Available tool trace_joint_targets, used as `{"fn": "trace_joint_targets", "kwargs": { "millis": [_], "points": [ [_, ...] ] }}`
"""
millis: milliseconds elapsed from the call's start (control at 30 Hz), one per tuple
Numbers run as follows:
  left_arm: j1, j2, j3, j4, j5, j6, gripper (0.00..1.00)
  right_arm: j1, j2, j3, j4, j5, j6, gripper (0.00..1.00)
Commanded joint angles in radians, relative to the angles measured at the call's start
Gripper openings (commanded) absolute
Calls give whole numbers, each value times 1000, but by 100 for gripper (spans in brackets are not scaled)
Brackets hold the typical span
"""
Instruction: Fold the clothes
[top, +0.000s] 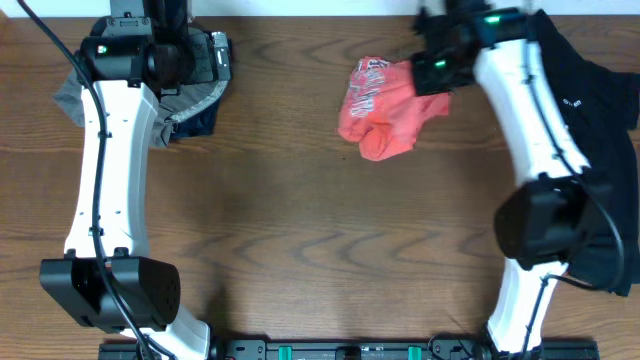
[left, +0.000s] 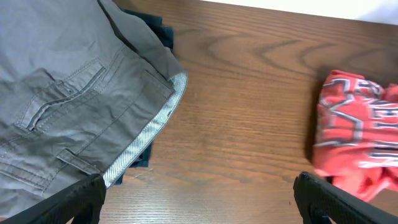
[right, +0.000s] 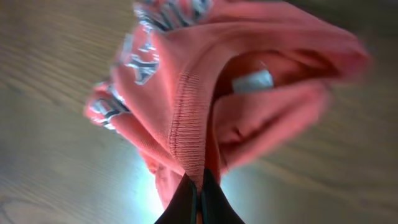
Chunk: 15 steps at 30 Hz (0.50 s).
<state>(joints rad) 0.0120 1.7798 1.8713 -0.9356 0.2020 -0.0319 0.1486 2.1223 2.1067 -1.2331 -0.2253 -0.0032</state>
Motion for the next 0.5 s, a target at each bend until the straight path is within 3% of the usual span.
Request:
{"fn": "trace_joint_targets", "kwargs": {
  "millis": [0,467],
  "points": [
    [5,13,-9,-3,-13,13,98,-36,24,-47,-29,19,6,1],
    [5,13,-9,-24,-12,14,98,-117,27,-377,123,73,39,6]
  ]
}}
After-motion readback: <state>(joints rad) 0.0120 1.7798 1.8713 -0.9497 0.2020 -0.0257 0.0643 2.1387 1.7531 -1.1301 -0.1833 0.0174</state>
